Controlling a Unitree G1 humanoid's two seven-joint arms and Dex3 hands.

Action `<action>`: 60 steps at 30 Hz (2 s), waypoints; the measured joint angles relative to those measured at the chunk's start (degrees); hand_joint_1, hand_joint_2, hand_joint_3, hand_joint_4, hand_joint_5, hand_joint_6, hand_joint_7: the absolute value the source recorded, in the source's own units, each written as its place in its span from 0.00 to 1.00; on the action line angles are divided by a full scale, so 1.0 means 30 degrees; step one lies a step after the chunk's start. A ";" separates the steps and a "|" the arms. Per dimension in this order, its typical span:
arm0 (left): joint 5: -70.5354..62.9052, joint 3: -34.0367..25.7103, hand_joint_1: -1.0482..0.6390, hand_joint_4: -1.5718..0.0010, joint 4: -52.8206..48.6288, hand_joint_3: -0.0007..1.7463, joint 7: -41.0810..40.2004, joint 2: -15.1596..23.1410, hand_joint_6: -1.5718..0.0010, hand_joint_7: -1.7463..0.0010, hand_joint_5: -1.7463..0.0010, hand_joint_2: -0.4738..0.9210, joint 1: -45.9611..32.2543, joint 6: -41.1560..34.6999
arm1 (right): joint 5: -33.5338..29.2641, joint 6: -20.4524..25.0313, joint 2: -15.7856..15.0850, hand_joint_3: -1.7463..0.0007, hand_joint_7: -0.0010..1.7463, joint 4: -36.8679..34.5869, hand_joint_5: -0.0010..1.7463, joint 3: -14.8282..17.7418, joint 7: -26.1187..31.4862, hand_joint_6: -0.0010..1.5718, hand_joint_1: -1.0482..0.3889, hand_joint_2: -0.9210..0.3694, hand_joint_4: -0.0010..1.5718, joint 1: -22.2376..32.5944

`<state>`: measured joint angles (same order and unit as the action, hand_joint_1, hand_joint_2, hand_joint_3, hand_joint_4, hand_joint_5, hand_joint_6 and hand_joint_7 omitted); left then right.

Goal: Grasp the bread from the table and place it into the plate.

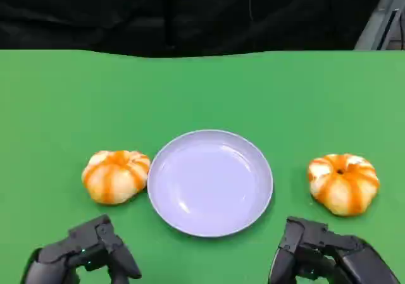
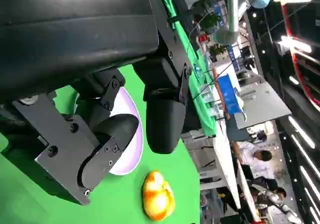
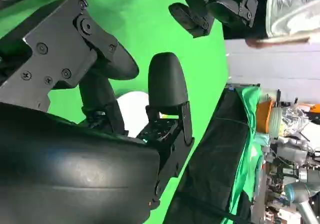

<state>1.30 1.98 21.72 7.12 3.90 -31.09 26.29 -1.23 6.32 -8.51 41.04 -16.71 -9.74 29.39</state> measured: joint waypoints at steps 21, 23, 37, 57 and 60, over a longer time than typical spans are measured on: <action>0.0043 -0.0125 0.57 0.55 0.0001 0.65 -0.0002 -0.0002 0.54 0.35 0.23 0.69 0.0083 -0.0019 | 0.0010 0.0055 0.0005 0.22 0.85 0.0033 0.97 -0.0058 0.0001 0.44 0.73 0.45 0.43 -0.0014; -0.0627 -0.0292 0.51 0.63 0.0105 0.29 -0.0104 0.0000 0.57 0.57 0.35 0.92 0.0197 -0.0437 | 0.0007 0.0119 0.0016 0.21 0.86 0.0051 0.97 -0.0122 0.0020 0.44 0.73 0.45 0.43 -0.0011; -1.1818 -0.0654 0.30 1.00 0.2749 0.09 0.0660 0.2689 0.87 0.94 0.73 1.00 0.4056 -0.8653 | -0.0706 0.0386 0.0636 0.18 0.87 0.0219 0.98 -0.1672 0.0867 0.44 0.71 0.48 0.45 -0.0235; -2.0289 0.4873 0.25 1.00 -0.6760 0.06 0.2800 0.3961 0.85 0.97 0.75 1.00 1.3954 -1.4327 | -0.0959 0.0368 0.0525 0.20 0.83 0.0312 0.95 -0.1718 0.1181 0.45 0.69 0.49 0.48 0.0060; -2.0225 0.5451 0.26 0.99 -0.8989 0.06 0.2939 0.3973 0.84 0.97 0.76 1.00 1.5088 -1.4751 | -0.0926 0.0360 0.0499 0.20 0.83 0.0315 0.95 -0.1620 0.1169 0.45 0.69 0.49 0.47 0.0110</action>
<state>-59.37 18.33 -5.25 15.94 15.82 14.17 -17.96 -4.01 7.40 -7.01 41.98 -21.57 -6.23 29.72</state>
